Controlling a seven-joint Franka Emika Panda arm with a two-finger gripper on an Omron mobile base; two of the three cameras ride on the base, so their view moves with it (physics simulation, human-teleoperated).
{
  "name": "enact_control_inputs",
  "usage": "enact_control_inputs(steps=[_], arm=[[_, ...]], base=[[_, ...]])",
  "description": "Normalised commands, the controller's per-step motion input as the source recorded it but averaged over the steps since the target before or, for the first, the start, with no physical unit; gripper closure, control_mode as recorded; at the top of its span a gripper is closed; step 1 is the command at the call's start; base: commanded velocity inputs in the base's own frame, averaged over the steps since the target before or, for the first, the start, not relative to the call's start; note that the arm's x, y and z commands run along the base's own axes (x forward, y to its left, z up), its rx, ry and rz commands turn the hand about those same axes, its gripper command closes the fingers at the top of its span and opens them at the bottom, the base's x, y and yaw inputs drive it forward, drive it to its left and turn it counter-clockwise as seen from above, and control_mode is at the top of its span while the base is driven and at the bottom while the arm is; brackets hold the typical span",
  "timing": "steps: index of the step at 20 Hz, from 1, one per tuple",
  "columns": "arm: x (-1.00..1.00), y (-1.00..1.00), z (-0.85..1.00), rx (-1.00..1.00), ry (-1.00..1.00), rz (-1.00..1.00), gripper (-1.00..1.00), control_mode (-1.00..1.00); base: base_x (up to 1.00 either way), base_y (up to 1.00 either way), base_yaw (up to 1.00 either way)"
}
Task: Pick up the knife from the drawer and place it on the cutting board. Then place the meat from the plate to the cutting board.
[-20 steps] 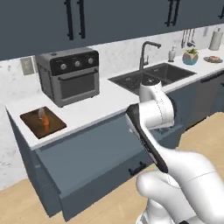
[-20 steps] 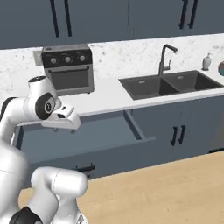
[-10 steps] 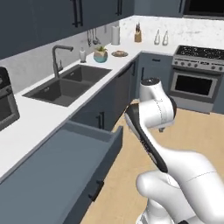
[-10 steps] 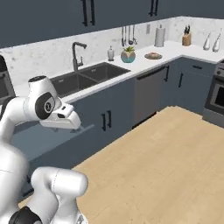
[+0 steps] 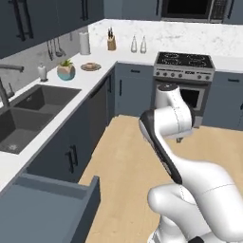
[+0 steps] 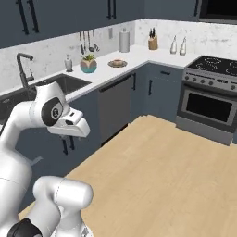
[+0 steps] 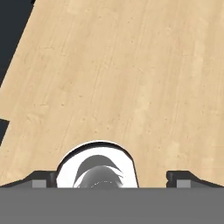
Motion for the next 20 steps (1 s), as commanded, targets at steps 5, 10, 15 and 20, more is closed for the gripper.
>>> enact_control_inputs(steps=[5,10,15,20], arm=[[0.00,0.00,0.00,0.00,0.00,0.00,-1.00,1.00],[0.00,0.00,0.00,0.00,0.00,0.00,-1.00,1.00],[0.00,0.00,0.00,0.00,0.00,0.00,-1.00,1.00],[0.00,0.00,0.00,0.00,0.00,0.00,-1.00,1.00]], base=[[1.00,-0.69,0.00],[1.00,-0.69,0.07],[1.00,-0.60,0.21],[1.00,-0.39,0.33]])
